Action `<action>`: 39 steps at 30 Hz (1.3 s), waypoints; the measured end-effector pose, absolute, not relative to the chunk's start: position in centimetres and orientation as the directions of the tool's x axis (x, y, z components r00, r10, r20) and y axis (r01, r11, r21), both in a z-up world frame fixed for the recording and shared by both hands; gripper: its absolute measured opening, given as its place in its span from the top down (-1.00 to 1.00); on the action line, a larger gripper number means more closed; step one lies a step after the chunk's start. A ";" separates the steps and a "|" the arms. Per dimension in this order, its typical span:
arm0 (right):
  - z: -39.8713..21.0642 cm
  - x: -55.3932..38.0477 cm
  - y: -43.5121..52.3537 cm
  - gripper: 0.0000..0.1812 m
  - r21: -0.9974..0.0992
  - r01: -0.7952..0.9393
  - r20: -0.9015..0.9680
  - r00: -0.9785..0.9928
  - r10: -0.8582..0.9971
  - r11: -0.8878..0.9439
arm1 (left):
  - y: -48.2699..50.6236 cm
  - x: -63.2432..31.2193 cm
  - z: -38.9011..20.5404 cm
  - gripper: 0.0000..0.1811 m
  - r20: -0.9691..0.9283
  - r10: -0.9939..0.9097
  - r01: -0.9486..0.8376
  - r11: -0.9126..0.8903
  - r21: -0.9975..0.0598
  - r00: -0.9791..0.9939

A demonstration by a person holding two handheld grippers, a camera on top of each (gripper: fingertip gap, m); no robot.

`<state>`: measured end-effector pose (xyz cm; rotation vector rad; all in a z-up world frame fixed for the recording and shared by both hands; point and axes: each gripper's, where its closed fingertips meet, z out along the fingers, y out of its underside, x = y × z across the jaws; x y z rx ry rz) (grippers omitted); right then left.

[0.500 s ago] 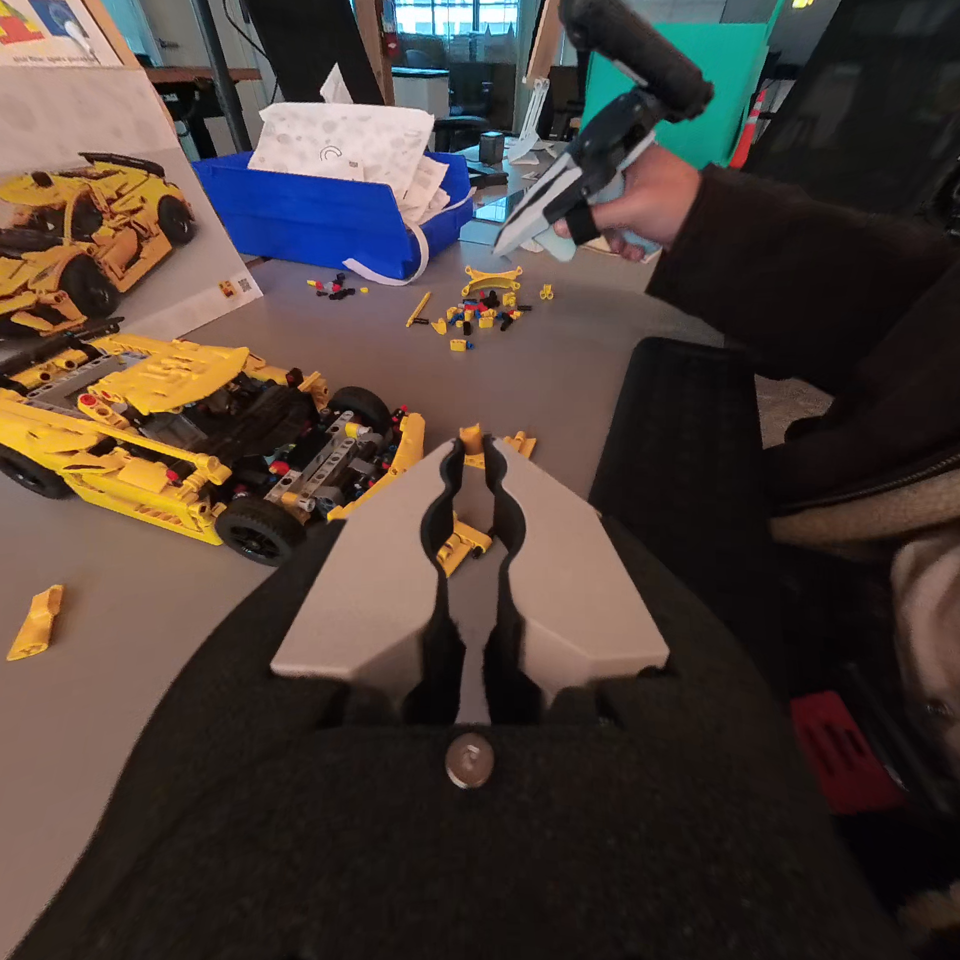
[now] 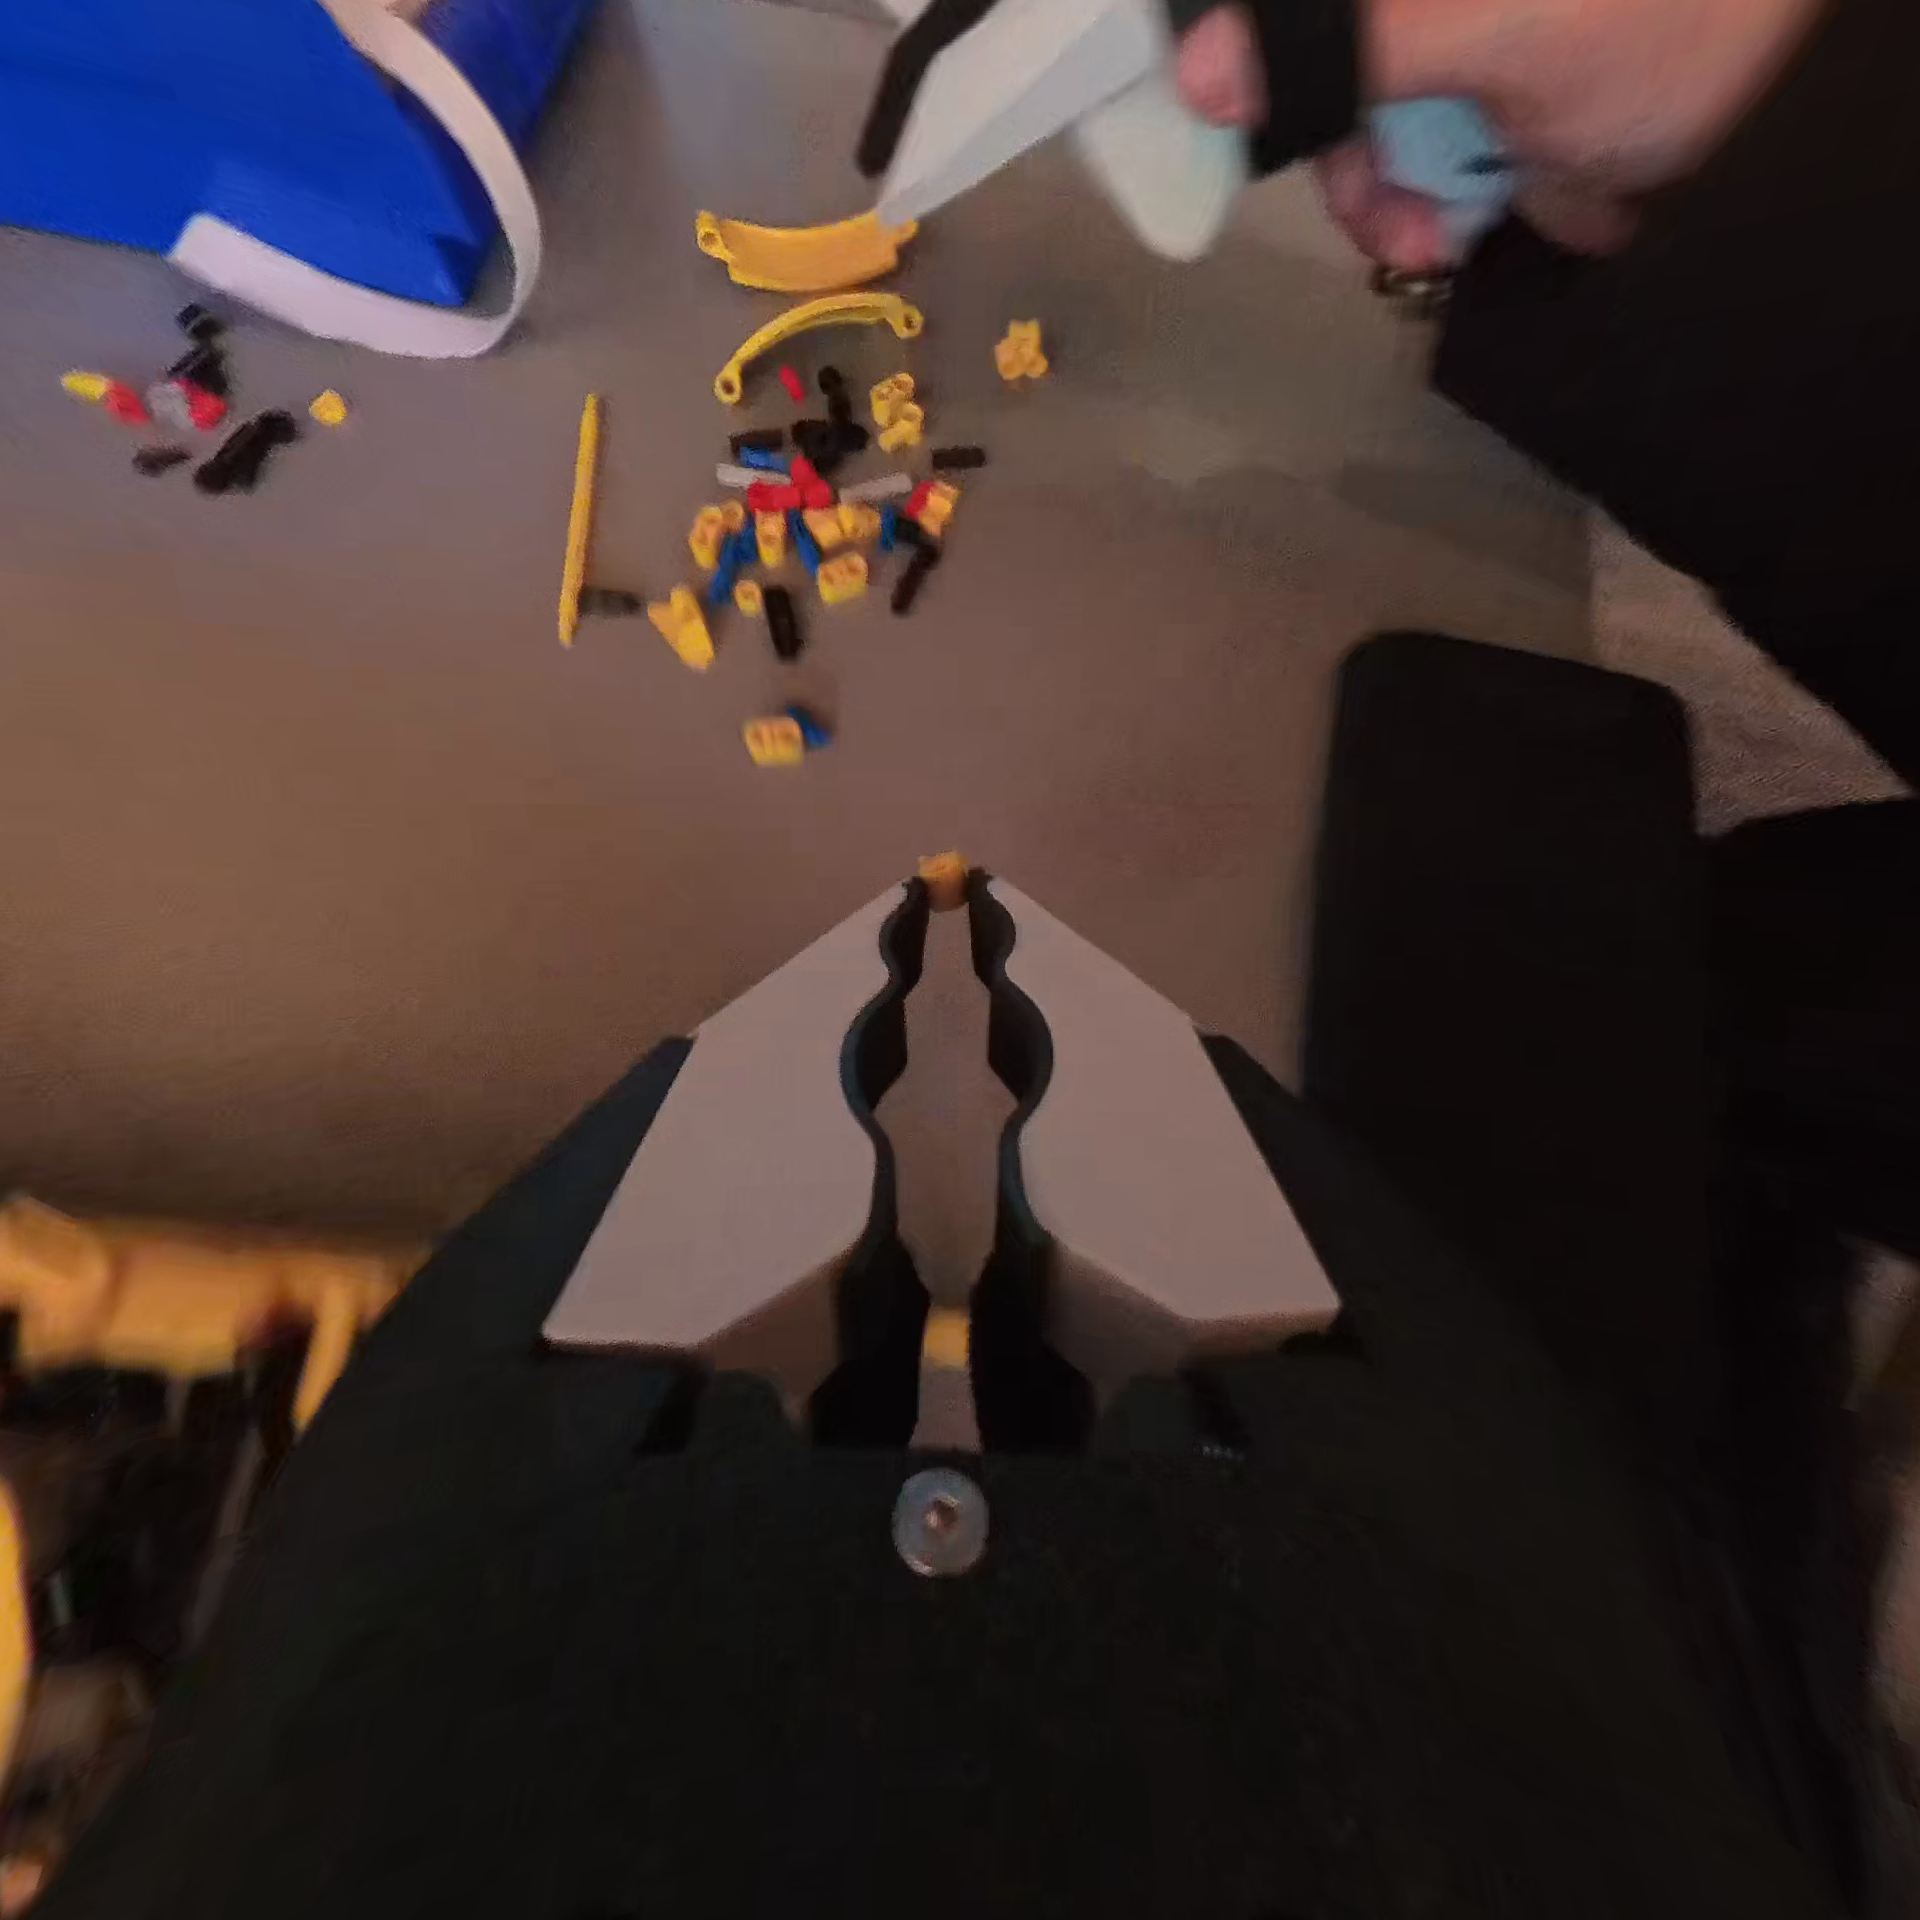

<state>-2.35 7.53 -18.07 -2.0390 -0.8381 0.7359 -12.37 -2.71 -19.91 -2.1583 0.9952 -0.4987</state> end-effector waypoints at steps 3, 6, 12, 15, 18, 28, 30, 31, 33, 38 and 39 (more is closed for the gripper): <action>-17.2 -2.5 4.1 0.86 -0.876 0.111 -0.324 0.588 0.741 -0.470 | 2.9 -9.1 -21.5 0.92 -0.005 -0.791 -0.568 -0.434 -0.699 0.612; -17.8 -2.3 1.8 0.92 -0.883 -0.002 -0.386 0.572 0.723 -0.470 | 6.6 -6.6 -23.1 0.92 -0.035 -0.802 -0.595 -0.411 -0.691 0.596; -18.1 -1.5 1.7 0.88 -0.856 0.004 -0.434 0.538 0.723 -0.517 | 8.5 -5.5 -24.2 0.65 0.118 -0.743 -0.503 -0.552 -0.664 0.659; -18.1 -1.0 1.6 0.88 -0.854 -0.016 -0.448 0.532 0.719 -0.520 | 6.2 -8.1 -20.3 0.60 0.230 -0.717 -0.393 -0.588 -0.707 0.659; -18.1 -1.0 1.3 0.88 -0.853 -0.007 -0.448 0.524 0.725 -0.522 | 1.7 -14.4 -13.2 0.60 0.265 -0.704 -0.253 -0.539 -0.804 0.659; -20.4 -6.8 -2.6 0.68 -0.874 0.404 -0.110 0.375 0.920 -0.270 | -17.2 -41.6 -16.7 0.59 0.123 -0.357 -0.107 -0.561 -0.821 0.926; -22.0 -7.8 -2.7 0.67 -0.823 0.538 0.014 0.339 0.941 -0.181 | -19.7 -40.9 -19.1 0.59 0.152 -0.386 -0.118 -0.593 -0.797 0.910; -22.1 -8.4 -2.4 0.70 -0.813 0.556 0.034 0.339 0.940 -0.171 | -20.4 -40.6 -20.3 0.59 0.137 -0.398 -0.150 -0.610 -0.778 0.907; -21.7 -9.8 -1.8 0.69 -0.822 0.537 -0.001 0.333 0.943 -0.190 | -20.7 -39.9 -22.3 0.58 0.091 -0.415 -0.216 -0.633 -0.743 0.905; -24.1 -11.2 0.9 0.56 -0.725 0.655 0.042 0.350 0.936 -0.212 | -18.1 -38.2 -24.4 0.52 0.047 -0.449 -0.285 -0.641 -0.713 0.892; -24.5 -11.3 1.0 0.56 -0.711 0.672 0.054 0.347 0.936 -0.208 | -17.7 -38.0 -24.8 0.52 0.034 -0.460 -0.304 -0.638 -0.707 0.887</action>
